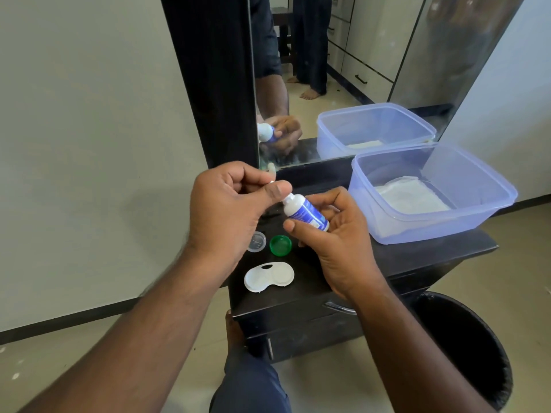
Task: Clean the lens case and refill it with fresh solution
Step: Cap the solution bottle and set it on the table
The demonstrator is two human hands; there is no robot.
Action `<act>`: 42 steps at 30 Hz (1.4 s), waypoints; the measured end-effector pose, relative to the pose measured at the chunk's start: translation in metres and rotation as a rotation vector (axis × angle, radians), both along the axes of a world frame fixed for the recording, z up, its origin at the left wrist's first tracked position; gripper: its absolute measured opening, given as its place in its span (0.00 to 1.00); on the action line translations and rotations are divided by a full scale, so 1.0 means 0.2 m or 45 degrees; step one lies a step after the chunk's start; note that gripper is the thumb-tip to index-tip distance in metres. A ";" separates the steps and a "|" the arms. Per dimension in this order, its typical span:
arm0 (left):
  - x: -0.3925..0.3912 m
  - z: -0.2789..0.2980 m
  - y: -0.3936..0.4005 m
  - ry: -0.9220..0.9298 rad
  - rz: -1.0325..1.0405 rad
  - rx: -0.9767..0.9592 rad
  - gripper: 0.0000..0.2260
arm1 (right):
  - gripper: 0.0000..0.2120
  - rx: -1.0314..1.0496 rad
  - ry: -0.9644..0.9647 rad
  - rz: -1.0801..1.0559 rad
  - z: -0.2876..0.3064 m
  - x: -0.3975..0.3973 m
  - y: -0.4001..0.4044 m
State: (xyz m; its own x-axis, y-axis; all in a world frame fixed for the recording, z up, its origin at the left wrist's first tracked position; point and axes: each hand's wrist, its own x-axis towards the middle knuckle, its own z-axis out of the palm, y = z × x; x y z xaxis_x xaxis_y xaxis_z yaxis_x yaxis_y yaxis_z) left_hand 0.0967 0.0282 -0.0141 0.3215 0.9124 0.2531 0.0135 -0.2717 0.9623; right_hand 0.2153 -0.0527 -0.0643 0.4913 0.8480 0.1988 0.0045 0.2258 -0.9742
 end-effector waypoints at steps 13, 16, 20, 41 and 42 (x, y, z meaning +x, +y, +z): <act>-0.02 0.07 0.05 0.095 -0.318 -0.073 0.07 | 0.10 -0.007 0.155 0.181 0.02 0.02 0.00; -0.02 0.07 0.05 0.259 -0.185 0.056 0.04 | 0.10 -0.018 0.073 0.137 0.01 0.01 0.00; 0.00 0.06 0.03 0.335 0.006 0.132 0.08 | 0.13 0.005 -0.015 0.069 0.01 0.01 0.00; 0.06 0.01 -0.06 0.283 0.237 0.271 0.16 | 0.14 -0.002 -0.134 -0.044 0.01 -0.01 -0.01; 0.07 0.01 -0.07 0.294 0.264 0.299 0.16 | 0.14 -0.003 -0.143 -0.061 0.01 -0.01 -0.01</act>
